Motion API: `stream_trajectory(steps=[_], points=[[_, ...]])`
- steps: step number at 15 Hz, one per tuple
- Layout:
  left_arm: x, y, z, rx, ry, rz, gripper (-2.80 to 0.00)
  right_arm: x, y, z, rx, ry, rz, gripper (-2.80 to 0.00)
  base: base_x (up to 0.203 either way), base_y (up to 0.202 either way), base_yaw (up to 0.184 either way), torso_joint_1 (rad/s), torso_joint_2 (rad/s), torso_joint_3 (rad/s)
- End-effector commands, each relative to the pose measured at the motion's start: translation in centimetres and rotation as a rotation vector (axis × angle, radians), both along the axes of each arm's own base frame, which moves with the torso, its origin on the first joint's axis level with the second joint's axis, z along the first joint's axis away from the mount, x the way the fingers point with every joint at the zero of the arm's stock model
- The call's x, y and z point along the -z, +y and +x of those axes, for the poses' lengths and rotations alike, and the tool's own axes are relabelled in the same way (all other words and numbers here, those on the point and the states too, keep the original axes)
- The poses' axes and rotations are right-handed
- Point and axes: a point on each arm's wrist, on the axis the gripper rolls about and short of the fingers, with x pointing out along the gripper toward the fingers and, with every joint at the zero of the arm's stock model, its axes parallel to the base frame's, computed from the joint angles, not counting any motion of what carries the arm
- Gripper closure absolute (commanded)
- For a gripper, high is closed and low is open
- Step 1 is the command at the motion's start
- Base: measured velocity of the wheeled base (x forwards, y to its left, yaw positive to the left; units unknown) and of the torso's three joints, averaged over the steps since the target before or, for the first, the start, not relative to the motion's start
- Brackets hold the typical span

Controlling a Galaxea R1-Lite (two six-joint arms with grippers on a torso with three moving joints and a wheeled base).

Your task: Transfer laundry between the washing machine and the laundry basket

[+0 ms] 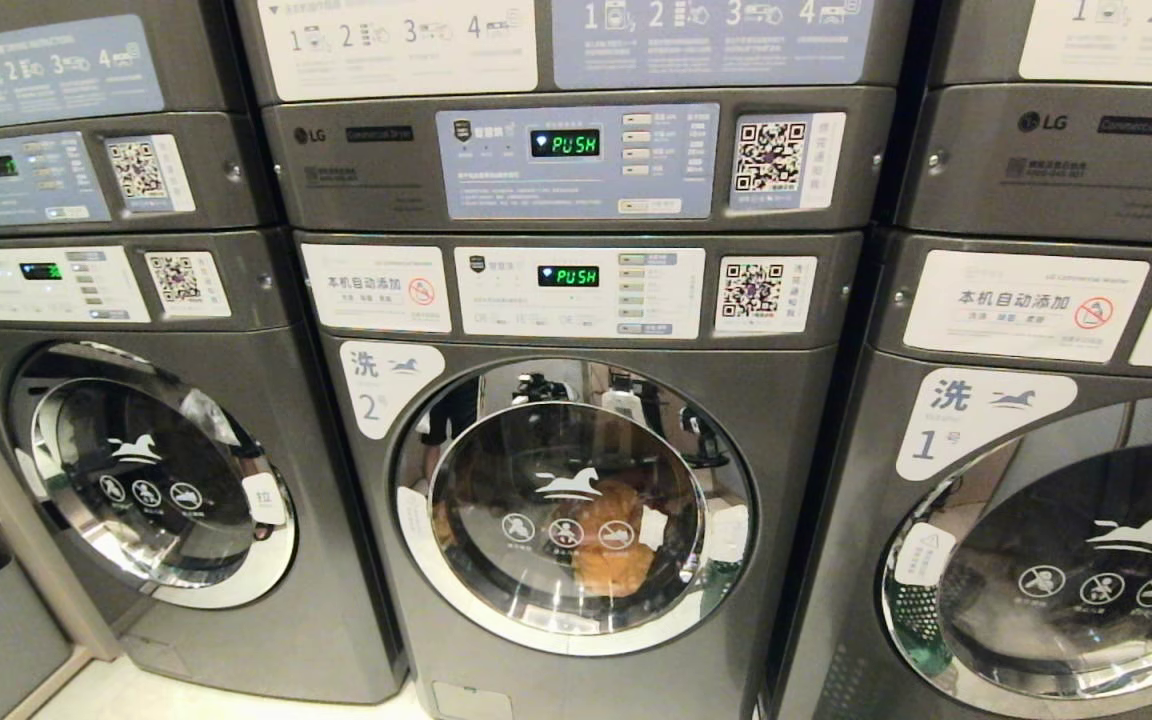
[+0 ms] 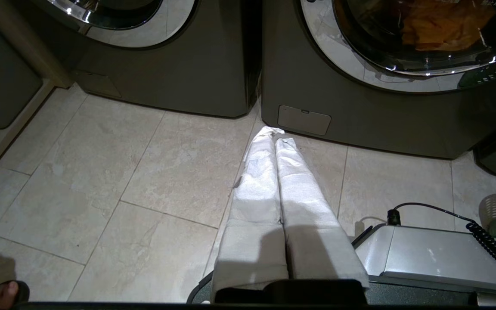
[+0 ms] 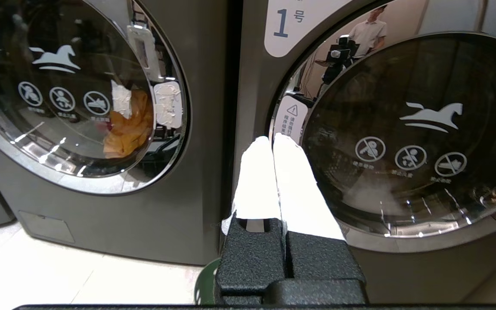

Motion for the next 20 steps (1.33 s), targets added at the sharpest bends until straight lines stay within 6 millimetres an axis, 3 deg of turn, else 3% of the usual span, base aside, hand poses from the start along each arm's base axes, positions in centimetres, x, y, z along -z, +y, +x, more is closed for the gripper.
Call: stream_trajectory(steps=[1,16,17,19,20], points=[[0.0,0.0,0.0,0.000,0.003,-0.002,0.00,0.0,0.0,0.0,-0.001,0.002,0.000,0.00,0.124,0.000,-0.001,0.013,0.00,-0.002],[0.0,0.0,0.0,0.027,0.004,0.009,0.00,-0.4,0.0,0.0,-0.022,0.002,-0.022,0.00,0.000,0.000,0.000,0.000,0.00,0.000],[0.0,0.0,0.0,0.029,0.006,0.011,0.00,-1.7,0.1,-0.2,-0.041,0.000,-0.035,0.00,0.000,0.000,0.000,0.000,0.00,0.000],[0.0,0.0,0.1,0.047,0.000,0.040,0.00,-7.2,0.2,0.3,-0.087,-0.007,-0.053,0.00,0.000,0.000,0.000,0.000,0.00,0.000],[-0.1,0.0,0.1,0.057,-0.002,0.044,0.00,-9.7,0.3,1.5,-0.116,0.023,-0.057,0.00,0.000,0.000,0.000,0.000,0.00,0.000]])
